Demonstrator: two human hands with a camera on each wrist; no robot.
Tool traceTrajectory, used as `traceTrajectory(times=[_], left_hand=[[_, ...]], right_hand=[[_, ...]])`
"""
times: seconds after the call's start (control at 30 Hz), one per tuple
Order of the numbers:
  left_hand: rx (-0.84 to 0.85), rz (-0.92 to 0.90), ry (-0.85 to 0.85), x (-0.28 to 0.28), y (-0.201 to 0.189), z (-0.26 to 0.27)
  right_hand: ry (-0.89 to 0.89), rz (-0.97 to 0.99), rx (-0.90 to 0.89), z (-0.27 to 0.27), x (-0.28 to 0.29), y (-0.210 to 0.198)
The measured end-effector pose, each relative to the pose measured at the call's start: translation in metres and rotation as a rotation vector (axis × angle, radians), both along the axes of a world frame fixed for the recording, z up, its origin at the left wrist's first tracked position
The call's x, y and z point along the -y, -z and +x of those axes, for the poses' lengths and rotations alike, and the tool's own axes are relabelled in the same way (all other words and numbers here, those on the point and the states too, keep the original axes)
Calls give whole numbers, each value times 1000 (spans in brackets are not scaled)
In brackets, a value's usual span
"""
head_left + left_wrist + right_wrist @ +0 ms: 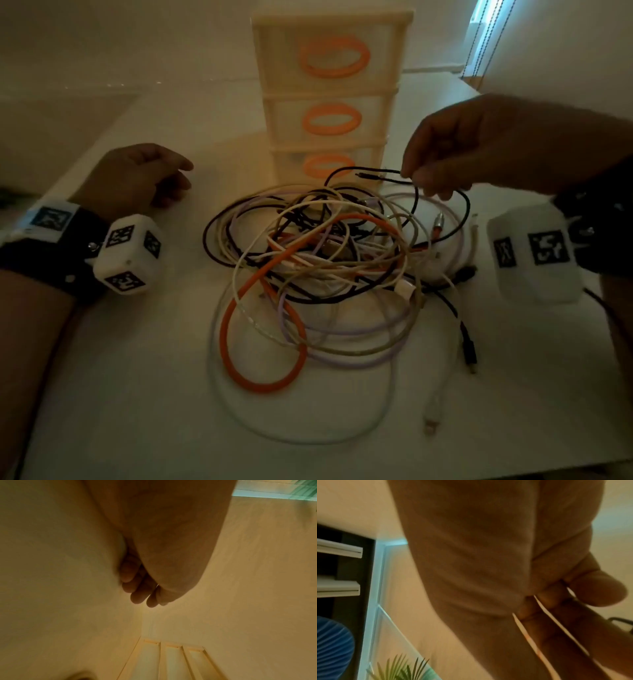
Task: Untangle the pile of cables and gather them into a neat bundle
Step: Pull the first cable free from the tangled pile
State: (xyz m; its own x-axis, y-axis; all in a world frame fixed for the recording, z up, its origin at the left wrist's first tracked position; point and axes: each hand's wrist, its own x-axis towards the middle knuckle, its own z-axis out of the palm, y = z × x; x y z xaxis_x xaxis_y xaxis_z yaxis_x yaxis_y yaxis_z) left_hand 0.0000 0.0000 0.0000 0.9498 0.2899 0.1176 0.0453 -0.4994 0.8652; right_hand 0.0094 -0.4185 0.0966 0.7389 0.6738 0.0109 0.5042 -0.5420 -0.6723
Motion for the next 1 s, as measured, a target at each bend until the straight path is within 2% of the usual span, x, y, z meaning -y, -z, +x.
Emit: traceTrajectory(times=[0.2,0.37,0.47,0.53,0.6,0.67,0.73,0.8,0.87,1.0], left_hand=[[1,-48,-5,3,-3,-7],[114,-103,20,27,-15,-24],[246,-43,242,66,-34,-42],[211,130,444,94,-41,-57],[163,340,606,117,-42,-68],[159,464,740,134,-39,-72],[169,582,811,145,-34,-70],[154,669,840,150,-29,-65],[126,643,815,153,-27,-63],[240,495,703,151,-29,-63]], right_hand=[[-148,-249,-63,-7,-20,26],[-187,-212,-157,3,-16,35],[-215,-122,-270,7,-11,36],[-252,-85,-306,9,-7,37],[-286,-106,-261,7,-8,37],[-303,-197,-111,3,-13,38],[-301,-260,51,1,-21,40],[-265,-231,90,0,-26,41],[-238,-190,107,3,-26,43],[-163,-109,75,4,-23,44]])
